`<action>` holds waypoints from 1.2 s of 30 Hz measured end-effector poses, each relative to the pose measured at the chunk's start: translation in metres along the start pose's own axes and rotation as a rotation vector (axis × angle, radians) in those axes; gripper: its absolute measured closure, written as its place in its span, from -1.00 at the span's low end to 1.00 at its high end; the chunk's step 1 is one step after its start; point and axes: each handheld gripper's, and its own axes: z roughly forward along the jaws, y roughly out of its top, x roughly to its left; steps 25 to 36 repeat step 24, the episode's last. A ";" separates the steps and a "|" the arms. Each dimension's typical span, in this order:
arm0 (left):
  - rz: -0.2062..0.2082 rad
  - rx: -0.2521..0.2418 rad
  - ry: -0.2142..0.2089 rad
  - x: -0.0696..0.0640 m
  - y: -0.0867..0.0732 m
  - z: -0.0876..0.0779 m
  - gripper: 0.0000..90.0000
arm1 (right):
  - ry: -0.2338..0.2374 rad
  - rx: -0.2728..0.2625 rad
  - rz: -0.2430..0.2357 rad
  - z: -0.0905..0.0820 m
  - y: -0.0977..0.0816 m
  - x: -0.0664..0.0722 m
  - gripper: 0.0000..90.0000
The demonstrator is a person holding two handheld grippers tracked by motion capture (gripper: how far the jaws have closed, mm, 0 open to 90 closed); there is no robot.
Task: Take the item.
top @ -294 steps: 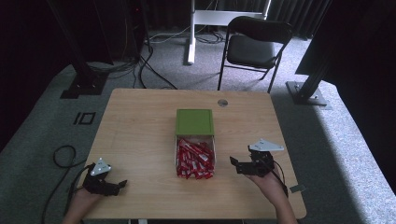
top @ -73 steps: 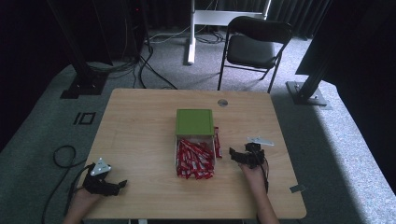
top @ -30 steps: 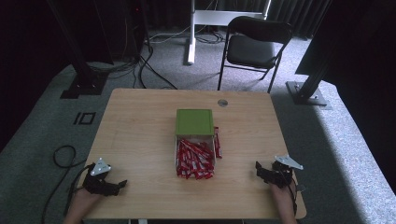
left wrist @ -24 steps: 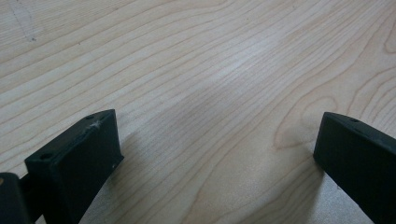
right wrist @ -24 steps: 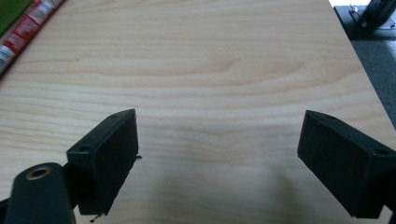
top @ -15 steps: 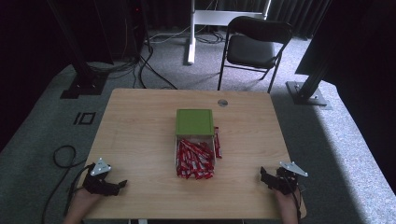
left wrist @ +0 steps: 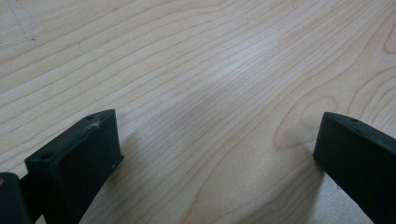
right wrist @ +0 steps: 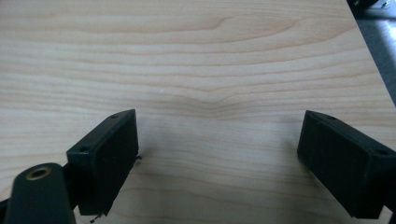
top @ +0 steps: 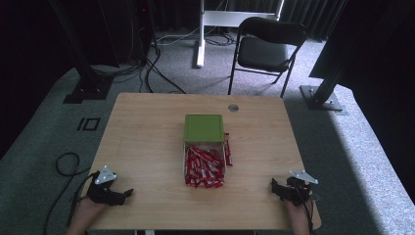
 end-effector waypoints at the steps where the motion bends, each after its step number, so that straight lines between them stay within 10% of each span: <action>1: 0.000 0.001 0.000 0.000 0.000 0.000 -0.97 | -0.002 0.005 -0.025 0.001 0.000 0.002 -0.73; 36: 0.000 0.001 0.000 0.000 0.000 0.000 -0.97 | 0.013 0.006 -0.036 0.001 0.000 0.003 -0.74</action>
